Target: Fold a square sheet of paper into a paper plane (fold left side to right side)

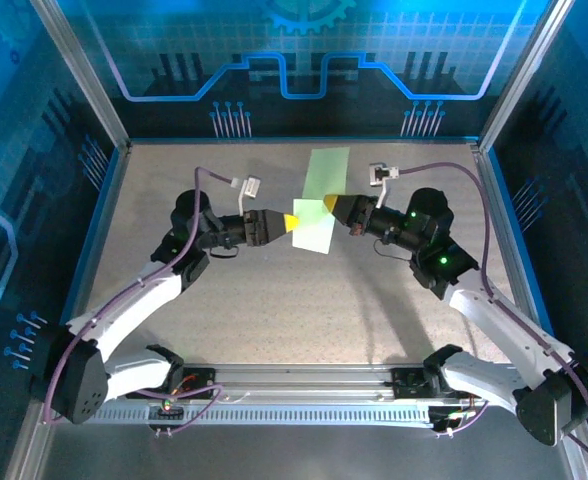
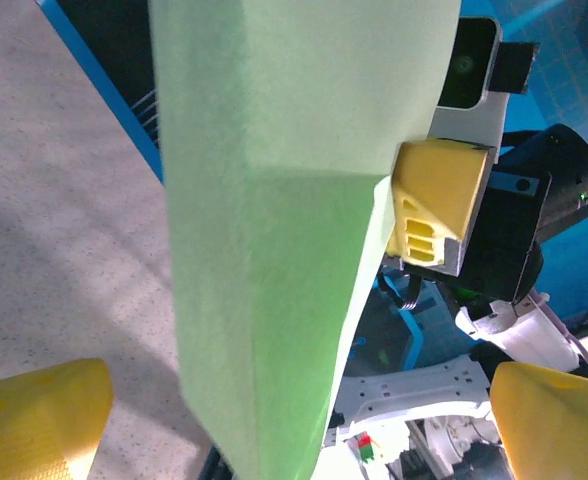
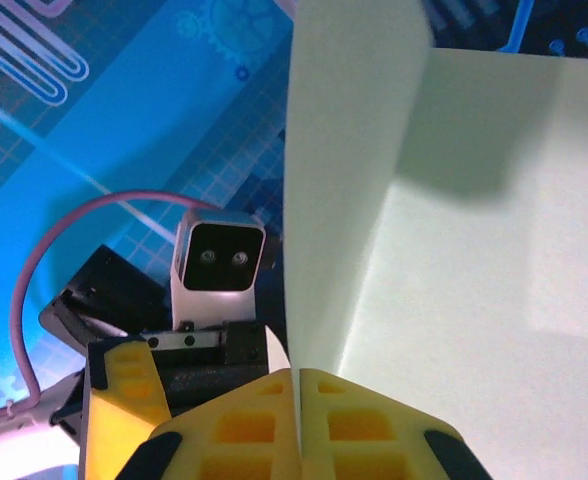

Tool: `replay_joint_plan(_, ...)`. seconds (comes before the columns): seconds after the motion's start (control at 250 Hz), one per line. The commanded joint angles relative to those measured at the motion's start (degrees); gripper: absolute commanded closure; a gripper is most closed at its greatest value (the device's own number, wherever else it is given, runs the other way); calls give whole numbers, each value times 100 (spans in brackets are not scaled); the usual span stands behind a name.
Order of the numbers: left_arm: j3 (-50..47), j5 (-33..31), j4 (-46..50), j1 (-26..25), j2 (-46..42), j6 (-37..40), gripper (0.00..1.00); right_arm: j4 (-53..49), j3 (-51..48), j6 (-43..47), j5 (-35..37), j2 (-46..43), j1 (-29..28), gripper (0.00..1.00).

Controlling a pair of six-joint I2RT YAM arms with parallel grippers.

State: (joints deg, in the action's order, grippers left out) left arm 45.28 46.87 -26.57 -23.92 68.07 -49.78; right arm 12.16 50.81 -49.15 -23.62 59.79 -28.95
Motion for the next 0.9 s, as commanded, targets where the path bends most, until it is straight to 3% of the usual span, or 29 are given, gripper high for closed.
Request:
replay_joint_plan(0.0, 315, 209, -478, -101, 133, -177, 8, 286, 124, -185, -153, 83, -119, 99)
replay_joint_plan(0.168, 382, 179, -799, -140, 242, -393, 25, -39, 114, -60, -75, 67, -122, 98)
replay_joint_plan(0.32, 394, -1, -524, -130, 188, -211, 51, -213, -7, -3, 50, -86, -88, 97)
replay_joint_plan(0.539, 330, -208, -290, -130, 110, -91, 78, -341, -9, 12, 50, -178, -53, 87)
replay_joint_plan(0.743, 387, -419, 330, -124, 15, 265, 90, -847, -150, 177, 301, -406, 72, 62)
replay_joint_plan(0.895, 631, -886, 1910, -121, -109, 1151, 95, -3754, 579, 832, 1978, -489, 165, 32)
